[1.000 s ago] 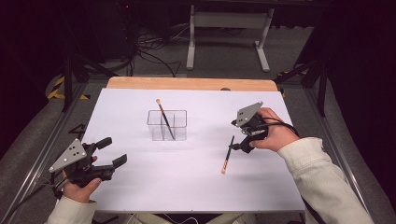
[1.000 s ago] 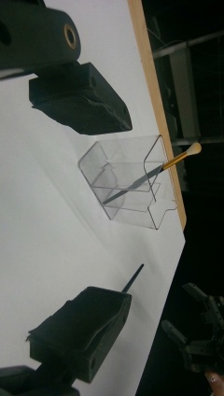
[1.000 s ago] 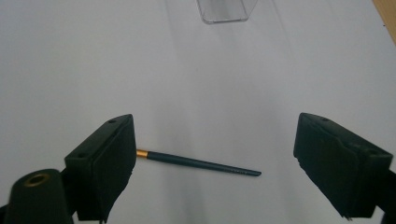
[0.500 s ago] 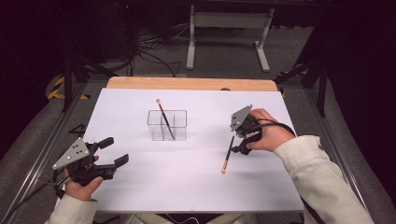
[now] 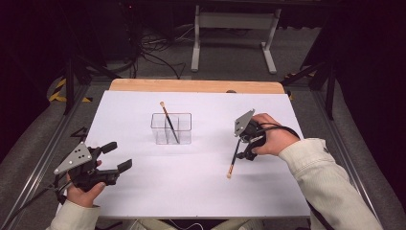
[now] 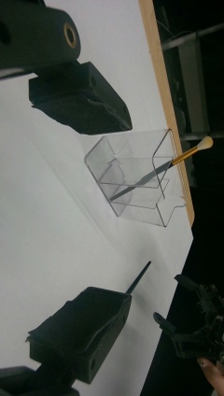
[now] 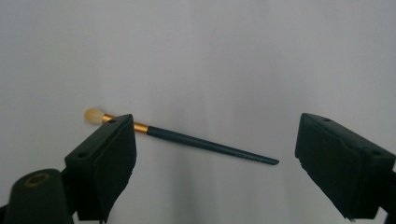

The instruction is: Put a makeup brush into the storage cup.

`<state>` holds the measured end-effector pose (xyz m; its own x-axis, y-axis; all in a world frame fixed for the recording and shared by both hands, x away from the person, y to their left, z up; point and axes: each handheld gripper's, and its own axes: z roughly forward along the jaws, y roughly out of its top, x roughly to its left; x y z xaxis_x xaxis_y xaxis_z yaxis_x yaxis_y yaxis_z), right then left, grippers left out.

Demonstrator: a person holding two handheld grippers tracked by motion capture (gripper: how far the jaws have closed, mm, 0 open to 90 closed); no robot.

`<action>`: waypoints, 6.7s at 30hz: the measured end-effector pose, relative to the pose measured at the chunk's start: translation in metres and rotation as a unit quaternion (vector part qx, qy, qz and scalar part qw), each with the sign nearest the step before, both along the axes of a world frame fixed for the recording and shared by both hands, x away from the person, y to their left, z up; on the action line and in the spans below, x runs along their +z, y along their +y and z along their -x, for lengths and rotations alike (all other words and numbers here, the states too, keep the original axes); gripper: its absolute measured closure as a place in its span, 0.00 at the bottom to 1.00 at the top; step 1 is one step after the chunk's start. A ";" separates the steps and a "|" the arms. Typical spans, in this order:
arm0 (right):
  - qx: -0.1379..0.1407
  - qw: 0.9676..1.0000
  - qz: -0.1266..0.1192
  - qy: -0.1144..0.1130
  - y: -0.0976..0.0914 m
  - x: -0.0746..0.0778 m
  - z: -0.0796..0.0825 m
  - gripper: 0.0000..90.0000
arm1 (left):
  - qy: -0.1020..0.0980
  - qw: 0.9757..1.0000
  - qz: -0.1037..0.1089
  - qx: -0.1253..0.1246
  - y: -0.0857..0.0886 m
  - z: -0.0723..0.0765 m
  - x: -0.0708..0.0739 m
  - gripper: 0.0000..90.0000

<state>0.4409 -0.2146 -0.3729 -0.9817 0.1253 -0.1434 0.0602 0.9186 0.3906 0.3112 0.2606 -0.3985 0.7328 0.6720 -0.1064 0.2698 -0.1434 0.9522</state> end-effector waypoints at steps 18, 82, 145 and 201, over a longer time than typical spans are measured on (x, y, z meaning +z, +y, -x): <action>0.017 1.000 0.022 0.013 0.006 -0.018 -0.008 0.15 | 0.003 1.000 0.003 0.008 0.005 0.005 -0.002 0.18; 0.066 0.984 0.150 0.076 0.035 -0.045 0.000 0.89 | 0.008 1.000 0.014 -0.001 0.003 0.000 -0.003 0.17; -0.031 0.969 -0.244 0.019 0.008 0.021 0.046 0.94 | -0.001 0.999 0.037 -0.037 -0.022 -0.016 -0.003 0.16; -0.131 0.890 -0.435 -0.036 0.027 -0.007 0.089 0.94 | -0.037 0.987 0.069 -0.139 -0.122 -0.043 0.018 0.23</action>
<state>0.3520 -0.1872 -0.3801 -0.8943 0.4437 0.0585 0.1742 0.2248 0.9587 0.3541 0.1384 -0.3804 0.8963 0.4261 -0.1230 0.1680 -0.0694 0.9834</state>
